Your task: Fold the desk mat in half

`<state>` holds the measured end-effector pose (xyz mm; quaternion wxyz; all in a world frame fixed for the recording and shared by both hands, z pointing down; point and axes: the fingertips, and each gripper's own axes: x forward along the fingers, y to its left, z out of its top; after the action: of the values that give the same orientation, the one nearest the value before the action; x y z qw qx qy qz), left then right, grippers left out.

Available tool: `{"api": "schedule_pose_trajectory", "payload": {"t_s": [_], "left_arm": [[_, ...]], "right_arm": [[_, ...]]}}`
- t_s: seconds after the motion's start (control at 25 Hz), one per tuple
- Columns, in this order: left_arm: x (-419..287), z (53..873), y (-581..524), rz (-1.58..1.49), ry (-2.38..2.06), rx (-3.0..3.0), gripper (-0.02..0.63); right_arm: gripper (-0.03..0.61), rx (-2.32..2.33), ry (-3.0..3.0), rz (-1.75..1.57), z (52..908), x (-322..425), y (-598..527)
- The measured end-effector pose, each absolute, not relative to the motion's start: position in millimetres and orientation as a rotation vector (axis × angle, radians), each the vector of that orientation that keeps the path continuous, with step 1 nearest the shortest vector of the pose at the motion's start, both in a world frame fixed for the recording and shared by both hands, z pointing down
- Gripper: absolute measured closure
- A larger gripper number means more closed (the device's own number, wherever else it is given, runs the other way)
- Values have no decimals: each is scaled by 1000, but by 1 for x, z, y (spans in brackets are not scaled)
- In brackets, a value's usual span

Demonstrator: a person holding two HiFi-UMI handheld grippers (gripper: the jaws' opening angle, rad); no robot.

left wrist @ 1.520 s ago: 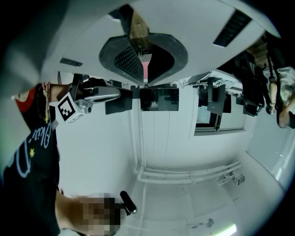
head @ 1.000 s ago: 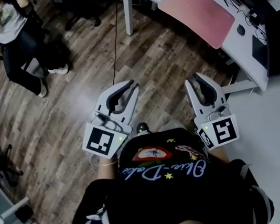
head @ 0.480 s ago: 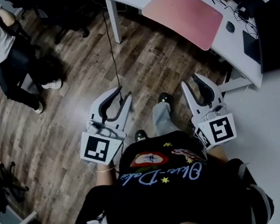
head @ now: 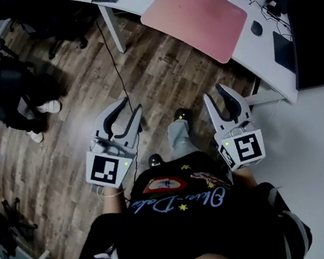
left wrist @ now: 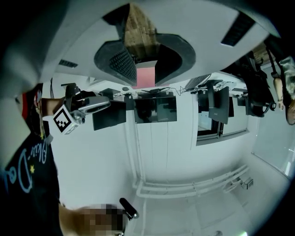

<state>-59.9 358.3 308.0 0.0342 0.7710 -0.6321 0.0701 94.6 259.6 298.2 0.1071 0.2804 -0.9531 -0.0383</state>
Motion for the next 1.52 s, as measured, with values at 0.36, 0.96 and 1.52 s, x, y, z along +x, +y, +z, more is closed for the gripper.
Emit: {"api": "schedule_pose_trajectory", "payload": {"t_s": [0.36, 0.96, 1.52], "left_arm": [[-54, 326, 270, 269, -1886, 2386, 490], [-40, 354, 143, 615, -1943, 2363, 429], [-52, 411, 89, 1096, -1939, 2248, 370]], "right_arm": [[448, 892, -2683, -203, 316, 115, 186], [425, 947, -2638, -112, 348, 168, 70], [385, 800, -2548, -204, 386, 159, 33]]}}
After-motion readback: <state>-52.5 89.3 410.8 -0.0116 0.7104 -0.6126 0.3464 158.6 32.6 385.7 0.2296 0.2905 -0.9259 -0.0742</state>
